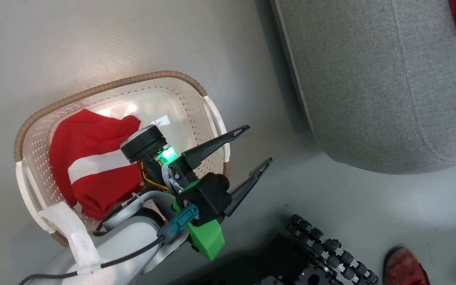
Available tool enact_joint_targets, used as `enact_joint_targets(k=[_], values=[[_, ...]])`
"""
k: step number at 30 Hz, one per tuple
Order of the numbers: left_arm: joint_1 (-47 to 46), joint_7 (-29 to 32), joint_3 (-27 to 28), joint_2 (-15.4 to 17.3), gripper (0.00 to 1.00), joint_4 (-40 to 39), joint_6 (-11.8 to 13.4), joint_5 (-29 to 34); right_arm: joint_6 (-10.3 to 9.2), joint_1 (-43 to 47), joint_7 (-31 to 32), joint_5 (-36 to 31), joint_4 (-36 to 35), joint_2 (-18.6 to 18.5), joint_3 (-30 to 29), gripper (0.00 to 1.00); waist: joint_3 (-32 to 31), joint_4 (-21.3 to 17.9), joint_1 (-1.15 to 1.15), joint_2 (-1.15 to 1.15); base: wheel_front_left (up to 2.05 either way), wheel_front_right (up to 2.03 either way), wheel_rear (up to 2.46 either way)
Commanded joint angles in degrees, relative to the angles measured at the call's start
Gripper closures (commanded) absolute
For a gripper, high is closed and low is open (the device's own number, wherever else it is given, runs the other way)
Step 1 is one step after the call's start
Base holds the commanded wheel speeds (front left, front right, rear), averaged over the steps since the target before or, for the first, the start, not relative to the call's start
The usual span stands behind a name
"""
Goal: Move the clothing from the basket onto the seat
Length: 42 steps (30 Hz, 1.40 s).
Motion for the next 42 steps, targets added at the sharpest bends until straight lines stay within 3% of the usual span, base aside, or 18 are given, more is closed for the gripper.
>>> enact_joint_targets(k=[1,2,3,4,9,15,21,29,36,42], values=[[-0.70,-0.55,-0.03,-0.14,0.00,0.24,0.20,-0.19,-0.08,-0.48,-0.10,-0.80,1.20,-0.08,-0.54,1.00,-0.23,0.79,-0.01,0.00,0.00,0.00,0.00],[-0.56,-0.67,-0.07,-0.21,0.00,0.46,0.32,-0.32,-0.08,-0.56,-0.09,-1.11,2.46,0.13,-1.13,1.00,-0.61,0.98,-0.01,0.00,0.00,0.00,0.00],[-0.48,-1.01,-0.07,-0.32,0.00,0.63,0.41,-0.39,-0.08,-0.65,-0.09,-1.47,3.13,0.26,-1.55,0.78,-0.94,1.15,-0.01,0.00,0.00,0.00,0.00],[-0.36,-1.27,-0.06,-0.48,0.00,0.90,0.48,-0.50,-0.08,-0.65,-0.10,-2.22,3.62,0.21,-2.06,0.00,-1.43,1.32,-0.01,0.00,0.00,0.00,0.00],[0.16,-4.83,0.18,-1.87,0.00,3.36,1.32,-0.78,-0.10,3.24,-0.09,-3.74,1.88,1.45,-8.26,0.00,-5.48,2.85,-0.01,0.00,0.00,0.00,0.00],[3.12,-11.04,1.27,-5.01,0.00,9.28,2.94,-3.29,-0.09,14.61,-0.09,-6.91,-7.57,5.91,-10.98,0.00,-13.56,4.79,-0.01,0.00,0.00,0.00,0.00],[7.70,-16.44,3.96,-9.09,0.00,16.56,5.06,-8.78,-0.09,26.77,-0.10,-8.84,-17.26,9.56,-2.29,0.00,-23.78,7.47,-0.01,0.00,0.00,0.00,0.00],[13.88,-18.67,11.25,-14.46,0.00,24.89,6.72,-15.44,-0.09,35.62,-0.09,-7.34,-22.18,12.16,12.66,0.00,-35.18,13.23,-0.01,0.00,0.00,0.00,0.00],[20.72,-18.60,23.18,-18.31,0.00,25.78,8.62,-13.97,-0.09,40.45,-0.10,-7.27,-22.78,14.07,21.31,0.00,-42.27,18.41,-0.01,0.00,0.00,0.00,0.00],[27.56,-18.56,33.04,-20.36,0.00,23.47,8.73,-9.92,-0.09,44.45,-0.10,-7.93,-25.65,14.98,24.24,0.00,-47.00,21.94,-0.01,0.00,0.00,0.00,0.00]])
